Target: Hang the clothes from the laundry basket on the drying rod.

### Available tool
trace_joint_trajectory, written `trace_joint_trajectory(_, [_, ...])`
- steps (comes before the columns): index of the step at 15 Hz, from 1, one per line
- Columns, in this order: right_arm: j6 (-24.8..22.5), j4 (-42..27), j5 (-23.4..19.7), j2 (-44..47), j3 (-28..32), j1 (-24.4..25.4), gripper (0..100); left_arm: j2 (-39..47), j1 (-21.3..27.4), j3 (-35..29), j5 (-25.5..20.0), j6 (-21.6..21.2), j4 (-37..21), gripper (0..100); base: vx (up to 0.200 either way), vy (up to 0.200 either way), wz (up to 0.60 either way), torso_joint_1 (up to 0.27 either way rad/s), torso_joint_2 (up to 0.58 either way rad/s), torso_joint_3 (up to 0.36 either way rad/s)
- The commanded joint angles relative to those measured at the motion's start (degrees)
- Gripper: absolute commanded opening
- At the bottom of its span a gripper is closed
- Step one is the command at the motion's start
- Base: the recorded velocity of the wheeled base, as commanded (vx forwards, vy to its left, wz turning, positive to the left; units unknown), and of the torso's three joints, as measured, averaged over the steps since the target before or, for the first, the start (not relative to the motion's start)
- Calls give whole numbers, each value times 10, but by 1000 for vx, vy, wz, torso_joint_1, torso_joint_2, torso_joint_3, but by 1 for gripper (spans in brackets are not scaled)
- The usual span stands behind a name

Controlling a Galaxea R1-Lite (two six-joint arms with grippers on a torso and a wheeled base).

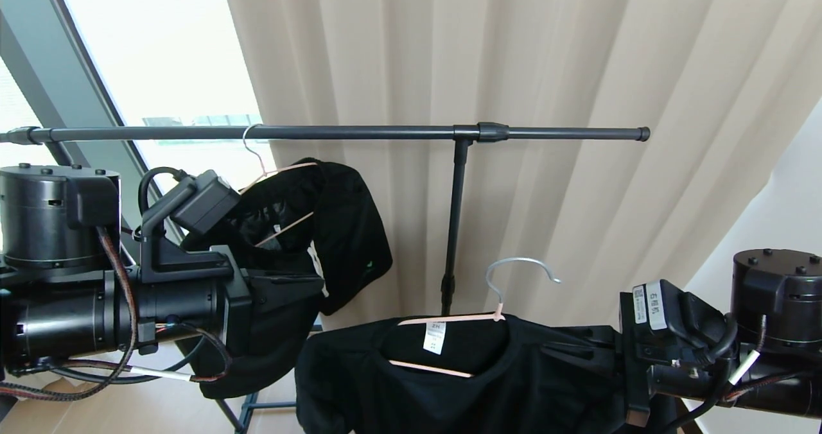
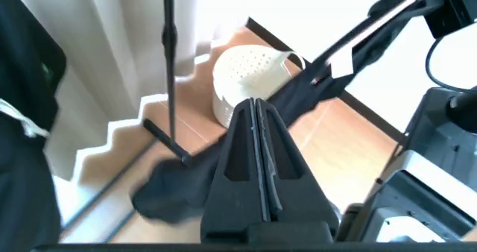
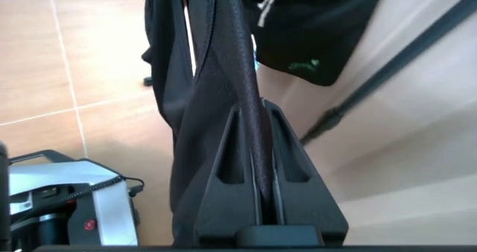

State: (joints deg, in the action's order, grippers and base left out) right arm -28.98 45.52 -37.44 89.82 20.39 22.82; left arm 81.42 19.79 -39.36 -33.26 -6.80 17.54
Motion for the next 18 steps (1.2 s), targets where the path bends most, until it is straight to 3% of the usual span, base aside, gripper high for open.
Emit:
trace_joint_trajectory(1, [-1,0,-3,2,-2,-1,0,-1,3,-2,-3,-17,-1,100,0,0,0,0,0,0])
trace_joint_trajectory(5, [-1,1,-5,9,-3,-1,0,-2,8,-14,-6,-63,-36,100,0,0,0,0,0,0])
trace_joint_trajectory(7, [-1,2,-18,13,-4,-1,0,0,10,-40,-28,-146,-95,100,0,0,0,0,0,0])
trace_joint_trajectory(9, [-1,2,-47,12,-4,-1,0,19,2,-70,-35,-277,-162,100,0,0,0,0,0,0])
trace_joint_trajectory(10, [-1,2,-52,12,-4,-1,0,26,1,-78,-60,-319,-182,100,0,0,0,0,0,0])
trace_joint_trajectory(12, [0,2,-55,12,-5,-1,0,31,1,-83,-111,-361,-195,100,0,0,0,0,0,0])
trace_joint_trajectory(14, [0,2,-57,13,-4,-1,0,44,3,-80,-130,-387,-197,100,0,0,0,0,0,0])
trace_joint_trajectory(17, [0,2,-74,13,-4,-1,0,81,6,-78,-134,-457,-197,100,0,0,0,0,0,0])
trace_joint_trajectory(18, [0,1,-74,13,-4,-1,0,90,7,-79,-134,-461,-197,100,0,0,0,0,0,0])
